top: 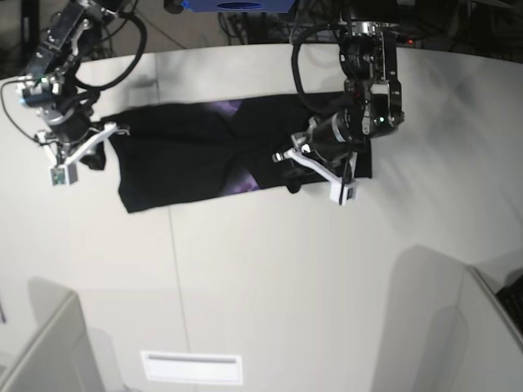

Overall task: Fold the T-shirt properly
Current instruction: 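Grasp the strip's end with the left gripper and fold it toward the right gripper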

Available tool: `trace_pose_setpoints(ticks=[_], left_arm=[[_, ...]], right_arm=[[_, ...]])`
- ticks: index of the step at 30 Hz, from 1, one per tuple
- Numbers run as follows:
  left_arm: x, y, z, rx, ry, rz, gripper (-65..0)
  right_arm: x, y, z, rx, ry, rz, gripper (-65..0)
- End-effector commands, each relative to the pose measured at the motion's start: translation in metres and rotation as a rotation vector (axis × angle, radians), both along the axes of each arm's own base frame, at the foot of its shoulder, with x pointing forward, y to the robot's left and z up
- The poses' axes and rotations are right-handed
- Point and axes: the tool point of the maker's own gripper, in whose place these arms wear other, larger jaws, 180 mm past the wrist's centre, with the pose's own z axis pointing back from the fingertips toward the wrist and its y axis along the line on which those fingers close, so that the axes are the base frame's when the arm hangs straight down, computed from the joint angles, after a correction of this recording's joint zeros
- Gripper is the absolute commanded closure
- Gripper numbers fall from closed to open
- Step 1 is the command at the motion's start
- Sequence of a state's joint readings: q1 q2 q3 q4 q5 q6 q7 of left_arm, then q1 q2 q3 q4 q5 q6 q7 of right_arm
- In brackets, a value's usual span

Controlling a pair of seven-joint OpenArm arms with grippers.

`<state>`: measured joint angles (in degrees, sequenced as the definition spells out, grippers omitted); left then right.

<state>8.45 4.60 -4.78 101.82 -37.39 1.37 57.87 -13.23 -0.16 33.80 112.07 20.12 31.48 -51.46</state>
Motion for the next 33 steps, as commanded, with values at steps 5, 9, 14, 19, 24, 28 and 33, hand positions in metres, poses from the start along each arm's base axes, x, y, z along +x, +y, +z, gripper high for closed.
trace_pose_setpoints(ticks=[5, 9, 14, 19, 24, 28, 33], left_arm=[[0.008, -0.007, 0.013, -0.033, -0.041, 0.0, 0.0], [0.008, -0.01, 0.014, -0.042, -0.041, 0.002, 0.0], [0.008, -0.01, 0.014, -0.042, -0.041, 0.002, 0.0], [0.008, -0.01, 0.014, -0.042, -0.041, 0.002, 0.0], [0.008, -0.01, 0.014, -0.042, -0.041, 0.001, 0.0], [0.008, -0.011, 0.014, -0.045, -0.04, 0.0, -4.6], [0.003, -0.034, 0.017, -0.066, -0.043, -0.057, -28.1]], right_arm=[[0.007, -0.002, 0.012, -0.009, -0.049, 0.007, 0.0], [0.007, -0.002, 0.012, -0.009, -0.049, 0.007, 0.0], [0.007, -0.002, 0.012, -0.009, -0.049, 0.005, 0.0], [0.007, -0.002, 0.012, -0.009, -0.049, 0.007, 0.0], [0.007, -0.002, 0.012, -0.009, -0.049, 0.007, 0.0], [0.007, -0.002, 0.012, -0.009, -0.049, 0.007, 0.0], [0.007, -0.002, 0.012, -0.009, -0.049, 0.007, 0.0]])
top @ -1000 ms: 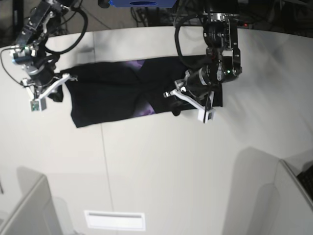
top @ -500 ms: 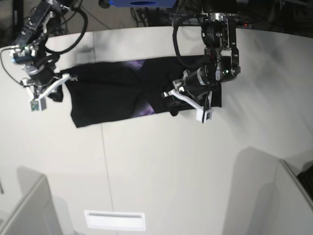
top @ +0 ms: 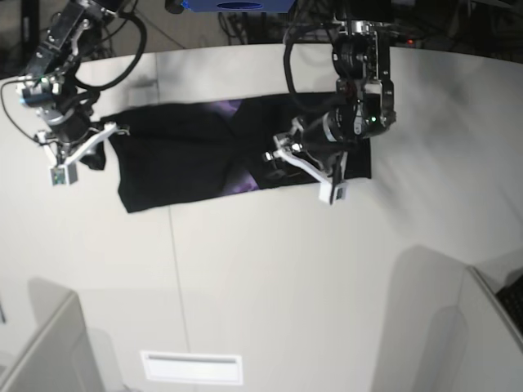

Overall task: Fold the T-shirt properly
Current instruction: 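Grasp the strip's end with the left gripper and fold it toward the right gripper, then release the folded end and raise the left gripper away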

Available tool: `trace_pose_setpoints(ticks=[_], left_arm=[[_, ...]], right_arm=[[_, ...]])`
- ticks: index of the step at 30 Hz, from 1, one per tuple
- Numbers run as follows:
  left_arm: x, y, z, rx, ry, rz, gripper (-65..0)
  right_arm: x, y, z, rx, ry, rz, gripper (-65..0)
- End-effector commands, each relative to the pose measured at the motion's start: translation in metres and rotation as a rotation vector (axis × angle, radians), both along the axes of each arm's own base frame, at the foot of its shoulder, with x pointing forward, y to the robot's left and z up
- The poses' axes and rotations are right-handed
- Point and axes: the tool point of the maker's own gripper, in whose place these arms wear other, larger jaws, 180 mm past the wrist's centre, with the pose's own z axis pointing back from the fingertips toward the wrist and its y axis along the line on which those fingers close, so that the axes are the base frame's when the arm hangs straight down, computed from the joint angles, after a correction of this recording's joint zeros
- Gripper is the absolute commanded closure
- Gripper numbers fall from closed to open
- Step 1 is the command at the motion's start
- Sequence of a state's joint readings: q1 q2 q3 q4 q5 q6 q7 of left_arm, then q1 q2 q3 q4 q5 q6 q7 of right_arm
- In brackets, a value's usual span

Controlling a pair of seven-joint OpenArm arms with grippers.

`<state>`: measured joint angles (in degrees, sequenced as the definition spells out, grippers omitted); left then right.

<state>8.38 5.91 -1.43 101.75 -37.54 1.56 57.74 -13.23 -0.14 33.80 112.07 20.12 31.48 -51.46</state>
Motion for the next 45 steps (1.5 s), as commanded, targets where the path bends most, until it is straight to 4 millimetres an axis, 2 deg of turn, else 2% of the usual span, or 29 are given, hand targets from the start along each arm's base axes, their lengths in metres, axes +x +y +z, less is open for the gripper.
trace_pose_setpoints(ticks=[1, 4, 6, 12, 13, 14, 15, 18, 21, 24, 26, 27, 30, 32, 34, 37, 40, 43, 45], left_arm=[[0.007, -0.016, 0.016, -0.036, -0.049, -0.031, -32.1], [0.007, -0.035, 0.023, -0.045, -0.068, -0.091, -42.9], [0.005, -0.042, 0.025, -0.049, -0.075, -0.111, -47.6], [0.007, -0.045, 0.045, -0.14, -0.105, -0.103, -48.4], [0.009, -0.031, 0.049, -0.143, -0.116, -0.083, -46.7], [0.007, -0.012, 0.046, -0.143, -0.108, -0.051, -41.6], [0.001, 0.009, 0.042, -0.142, -0.092, -0.011, -33.2], [-0.01, 0.101, 0.036, -0.086, -0.074, 0.169, 0.0], [-0.032, 0.201, 0.036, 0.041, -0.06, 0.349, 0.0], [-0.061, 0.281, 0.047, 0.203, -0.052, 0.486, 0.0], [-0.077, 0.32, 0.058, 0.309, -0.07, 0.544, 0.0], [-0.084, 0.337, 0.064, 0.376, -0.086, 0.554, 0.0], [-0.103, 0.372, 0.075, 0.584, -0.107, 0.532, 0.0], [-0.114, 0.379, 0.069, 0.688, -0.083, 0.49, 0.0], [-0.116, 0.381, 0.063, 0.778, -0.077, 0.441, 0.0], [-0.124, 0.382, 0.038, 0.847, -0.075, 0.404, 0.0], [-0.127, 0.378, 0.019, 0.828, -0.109, 0.393, 0.0], [-0.137, 0.378, 0.001, 0.793, -0.065, 0.4, 0.0], [-0.14, 0.379, -0.004, 0.788, -0.051, 0.402, 0.0]], right_arm=[[0.007, -0.001, 0.012, -0.008, -0.049, 0.007, 0.0], [0.007, -0.001, 0.012, -0.008, -0.049, 0.007, 0.0], [0.007, -0.001, 0.013, -0.009, -0.051, 0.007, 0.0], [0.007, -0.004, 0.013, -0.012, -0.052, 0.001, 0.0], [0.009, -0.004, 0.015, -0.012, -0.06, 0.001, 0.0], [0.011, -0.004, 0.016, -0.01, -0.061, -0.001, 0.0], [0.01, -0.007, 0.014, -0.011, -0.043, -0.009, 0.0], [0.013, -0.023, 0.01, -0.006, 0.017, -0.056, 0.0], [0.018, -0.034, 0.007, -0.003, 0.082, -0.065, -0.5], [0.021, -0.037, -0.004, 0.0, 0.172, -0.01, -22.8], [0.022, -0.042, -0.019, 0.069, 0.253, -0.039, -36.3], [0.023, -0.041, -0.028, 0.11, 0.29, -0.047, -40.7], [0.027, -0.038, -0.047, 0.202, 0.344, -0.053, -41.9], [0.029, -0.037, -0.056, 0.24, 0.371, -0.049, -42.0], [0.032, -0.032, -0.061, 0.273, 0.381, -0.04, -42.3], [0.041, -0.021, -0.056, 0.357, 0.319, -0.008, -42.3], [0.048, -0.024, -0.045, 0.39, 0.262, 0.005, -42.0], [0.048, -0.025, -0.047, 0.395, 0.269, 0.006, -42.0], [0.047, -0.03, -0.05, 0.4, 0.28, 0.001, -41.9]])
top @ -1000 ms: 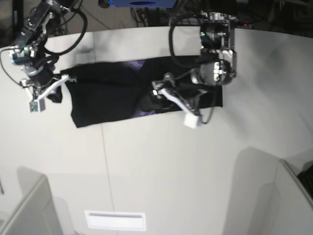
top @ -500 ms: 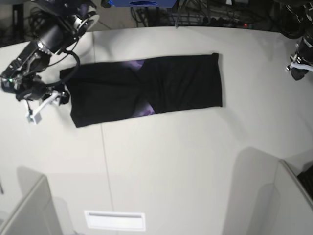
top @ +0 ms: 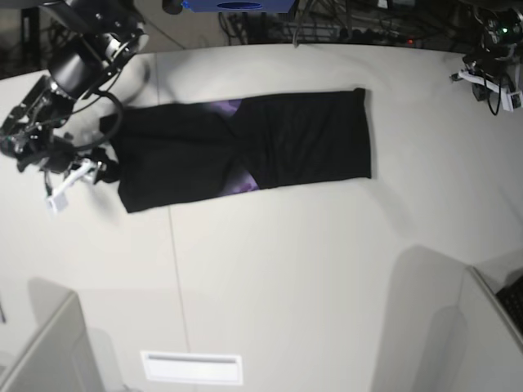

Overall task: Fold the T-shirt properly
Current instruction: 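Release the folded end and raise the left gripper away, then grasp the strip's other end with the right gripper and fold it over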

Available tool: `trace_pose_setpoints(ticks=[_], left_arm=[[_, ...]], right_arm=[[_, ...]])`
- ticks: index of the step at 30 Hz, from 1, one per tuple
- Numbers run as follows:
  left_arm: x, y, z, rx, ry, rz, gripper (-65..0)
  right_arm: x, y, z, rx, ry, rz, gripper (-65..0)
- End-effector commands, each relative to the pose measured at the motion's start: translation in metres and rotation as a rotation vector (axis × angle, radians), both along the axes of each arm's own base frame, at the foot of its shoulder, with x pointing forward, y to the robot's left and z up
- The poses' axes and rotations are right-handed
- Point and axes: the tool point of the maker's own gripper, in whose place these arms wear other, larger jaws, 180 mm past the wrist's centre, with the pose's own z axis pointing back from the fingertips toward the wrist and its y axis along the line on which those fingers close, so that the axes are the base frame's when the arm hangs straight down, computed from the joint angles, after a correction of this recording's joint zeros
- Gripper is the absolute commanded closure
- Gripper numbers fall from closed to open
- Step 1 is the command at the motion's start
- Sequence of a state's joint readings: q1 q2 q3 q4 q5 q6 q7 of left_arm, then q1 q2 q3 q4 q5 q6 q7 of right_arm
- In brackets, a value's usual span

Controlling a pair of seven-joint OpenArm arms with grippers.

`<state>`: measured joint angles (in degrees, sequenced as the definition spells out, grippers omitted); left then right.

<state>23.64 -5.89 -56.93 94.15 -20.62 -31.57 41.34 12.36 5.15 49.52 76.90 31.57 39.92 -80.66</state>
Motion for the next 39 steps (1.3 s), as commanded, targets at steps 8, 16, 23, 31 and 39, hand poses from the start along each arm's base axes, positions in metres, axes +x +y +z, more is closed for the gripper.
trace_pose_setpoints(ticks=[8, 16, 23, 31, 39], left_arm=[[0.009, 0.006, 0.015, 0.034, -0.047, -0.015, 0.0], [0.021, -0.016, 0.004, 0.003, -0.03, -0.084, 0.0], [0.035, -0.043, -0.007, -0.037, -0.021, -0.15, 0.0], [0.063, -0.066, -0.012, -0.073, -0.048, -0.163, 0.0], [0.085, -0.098, -0.016, -0.125, -0.076, -0.197, 0.0]], right_arm=[[0.0, 0.019, -0.015, 0.139, 0.01, 0.006, -41.7], [-0.016, 0.04, -0.034, 0.207, 0.069, 0.013, -41.6], [-0.035, 0.057, -0.048, 0.196, 0.133, 0.087, -35.7], [-0.038, 0.058, -0.05, 0.182, 0.147, 0.111, -30.9], [-0.045, 0.054, -0.053, 0.176, 0.161, 0.107, -25.2]])
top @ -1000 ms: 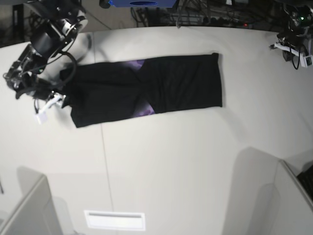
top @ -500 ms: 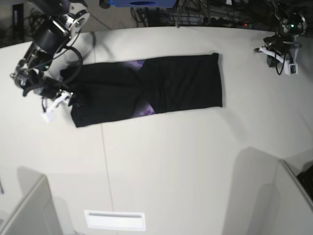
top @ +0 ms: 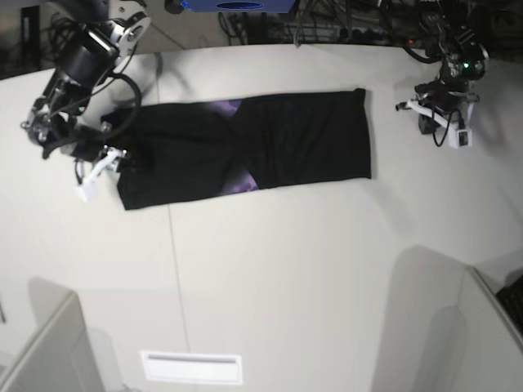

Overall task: Fold the T-shirt properly
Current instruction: 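Grasp the strip's other end with the right gripper and fold it over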

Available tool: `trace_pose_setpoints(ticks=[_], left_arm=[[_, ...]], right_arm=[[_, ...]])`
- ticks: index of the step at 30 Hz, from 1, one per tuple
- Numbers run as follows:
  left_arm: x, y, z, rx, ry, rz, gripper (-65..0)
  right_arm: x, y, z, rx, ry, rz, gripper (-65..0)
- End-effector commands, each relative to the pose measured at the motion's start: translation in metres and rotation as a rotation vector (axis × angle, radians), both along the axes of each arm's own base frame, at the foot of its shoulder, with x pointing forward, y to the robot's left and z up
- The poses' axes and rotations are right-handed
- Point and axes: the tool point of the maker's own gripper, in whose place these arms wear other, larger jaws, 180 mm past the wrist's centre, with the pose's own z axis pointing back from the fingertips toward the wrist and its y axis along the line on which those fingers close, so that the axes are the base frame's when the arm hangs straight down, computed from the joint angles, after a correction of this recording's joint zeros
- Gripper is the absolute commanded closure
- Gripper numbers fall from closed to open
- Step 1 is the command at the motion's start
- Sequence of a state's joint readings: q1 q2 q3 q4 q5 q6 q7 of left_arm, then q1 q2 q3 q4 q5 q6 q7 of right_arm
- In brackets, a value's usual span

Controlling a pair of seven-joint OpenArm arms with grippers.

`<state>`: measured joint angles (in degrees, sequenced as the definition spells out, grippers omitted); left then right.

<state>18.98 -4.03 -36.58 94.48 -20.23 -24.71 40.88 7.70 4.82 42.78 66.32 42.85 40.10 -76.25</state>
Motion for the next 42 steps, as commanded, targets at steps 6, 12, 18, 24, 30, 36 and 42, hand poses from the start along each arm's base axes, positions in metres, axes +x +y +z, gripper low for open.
trace_pose_setpoints(ticks=[6, 12, 18, 24, 30, 36, 42], left_arm=[[0.013, -0.011, 0.005, -0.01, -0.032, 0.002, 0.0], [0.02, -0.011, 0.007, -0.009, -0.041, 0.001, 0.0], [0.025, -0.043, 0.0, -0.052, -0.034, -0.06, 0.0], [0.033, -0.09, -0.011, -0.122, -0.011, -0.091, 0.0], [0.044, -0.143, -0.011, -0.179, -0.021, -0.205, 0.0], [0.051, -0.174, -0.01, -0.224, -0.015, -0.202, 0.0], [0.049, -0.192, -0.012, -0.238, -0.003, -0.228, 0.0]], right_arm=[[-0.03, -0.011, -0.019, -0.084, 0.139, 0.066, -8.3], [-0.027, -0.01, -0.018, -0.085, 0.135, 0.071, 0.0], [-0.005, -0.028, 0.007, -0.129, 0.102, -0.022, 0.0], [0.018, -0.033, 0.067, -0.263, -0.046, -0.089, 0.0], [0.014, 0.003, 0.083, -0.31, -0.105, 0.011, 0.0], [0.01, 0.016, 0.099, -0.325, -0.165, 0.011, 0.0], [0.003, 0.052, 0.108, -0.304, -0.188, 0.07, 0.0]])
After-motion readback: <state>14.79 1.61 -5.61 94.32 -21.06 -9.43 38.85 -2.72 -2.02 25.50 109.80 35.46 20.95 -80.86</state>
